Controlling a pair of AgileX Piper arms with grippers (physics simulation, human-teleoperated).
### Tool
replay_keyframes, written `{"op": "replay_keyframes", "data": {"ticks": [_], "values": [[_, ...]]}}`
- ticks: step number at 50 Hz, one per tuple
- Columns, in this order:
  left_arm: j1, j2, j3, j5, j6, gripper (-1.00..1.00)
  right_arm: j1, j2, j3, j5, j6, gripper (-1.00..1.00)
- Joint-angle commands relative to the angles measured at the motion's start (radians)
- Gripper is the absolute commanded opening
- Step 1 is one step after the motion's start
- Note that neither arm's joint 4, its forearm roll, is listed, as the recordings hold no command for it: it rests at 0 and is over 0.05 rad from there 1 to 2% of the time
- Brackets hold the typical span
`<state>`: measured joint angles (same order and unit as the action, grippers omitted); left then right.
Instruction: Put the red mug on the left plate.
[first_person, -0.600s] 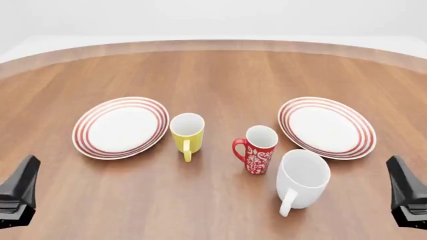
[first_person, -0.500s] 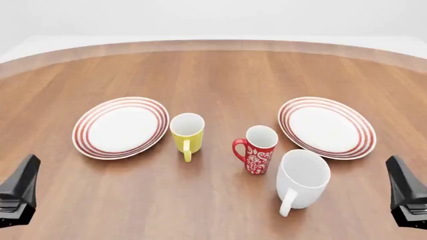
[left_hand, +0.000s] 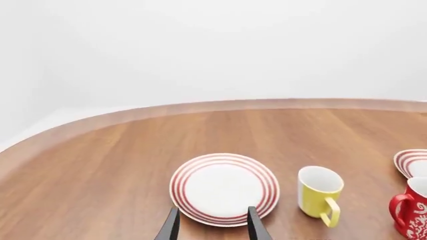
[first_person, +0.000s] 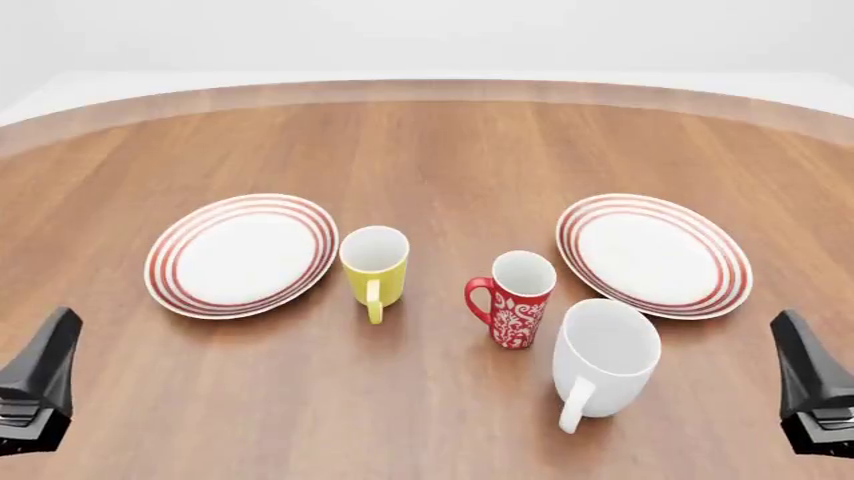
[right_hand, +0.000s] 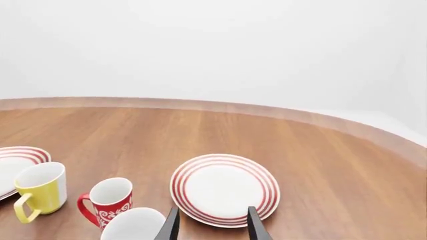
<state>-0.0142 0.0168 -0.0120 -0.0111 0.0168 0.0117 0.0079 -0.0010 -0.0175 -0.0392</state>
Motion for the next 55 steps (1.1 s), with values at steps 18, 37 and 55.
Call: {"op": "replay_keyframes", "data": {"ticks": [18,37,55], "values": [[-0.119,0.158,-0.100,-0.043,0.086,1.00,0.001,-0.002,0.000,-0.006,-0.009,1.00],[-0.267,0.385,-0.213,-0.190,0.208,1.00,0.002,-0.006,0.000,-0.006,-0.015,1.00],[-0.433,0.669,-0.270,-0.363,0.325,1.00,0.008,-0.007,0.000,-0.010,-0.024,1.00]]}}
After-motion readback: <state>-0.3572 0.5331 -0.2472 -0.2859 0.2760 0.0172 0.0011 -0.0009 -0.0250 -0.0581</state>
